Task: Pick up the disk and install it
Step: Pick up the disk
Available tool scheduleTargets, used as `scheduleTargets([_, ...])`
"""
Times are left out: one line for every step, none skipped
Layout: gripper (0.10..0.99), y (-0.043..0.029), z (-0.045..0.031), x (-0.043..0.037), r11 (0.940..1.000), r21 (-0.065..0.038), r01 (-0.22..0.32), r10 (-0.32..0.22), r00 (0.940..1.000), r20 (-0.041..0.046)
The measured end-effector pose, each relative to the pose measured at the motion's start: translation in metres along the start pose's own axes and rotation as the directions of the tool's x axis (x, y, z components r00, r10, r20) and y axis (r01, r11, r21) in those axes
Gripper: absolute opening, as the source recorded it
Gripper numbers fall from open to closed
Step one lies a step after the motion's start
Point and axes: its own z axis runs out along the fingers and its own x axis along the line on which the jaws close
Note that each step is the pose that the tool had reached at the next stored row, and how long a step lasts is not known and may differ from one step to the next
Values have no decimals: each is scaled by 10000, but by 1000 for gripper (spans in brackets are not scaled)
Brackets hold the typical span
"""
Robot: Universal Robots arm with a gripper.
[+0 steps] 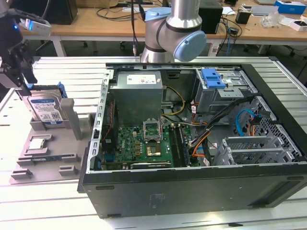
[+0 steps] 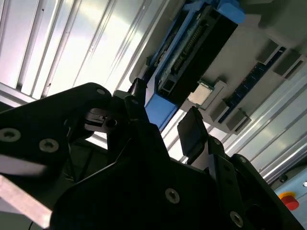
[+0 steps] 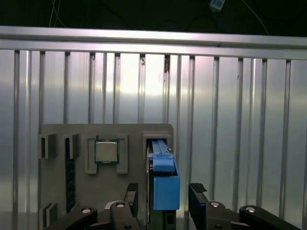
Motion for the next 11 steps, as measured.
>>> scheduleTargets([541,-6,26,0,10000,0,16,-16,10000,0])
scheduleTargets([541,-31,58,0,10000,-20,26,-26,10000,-1])
scheduleTargets([541,-81,96,1,10000,-65,34,-34,10000,3])
scheduleTargets([541,-95,124,2,10000,-77,41,-41,10000,3])
scheduleTargets([541,-96,144,2,10000,-79,42,-42,10000,3])
scheduleTargets([541,-97,177,2,10000,-81,45,-45,10000,3])
scheduleTargets([541,-98,215,2,10000,-82,49,-49,10000,3])
scheduleTargets([541,-99,230,2,10000,-82,50,-50,10000,4])
scheduleTargets([541,-100,247,2,10000,-83,51,-51,10000,3])
scheduleTargets([541,-103,265,2,10000,-83,53,-53,10000,4])
scheduleTargets([541,-106,276,2,10000,-83,53,-53,10000,4])
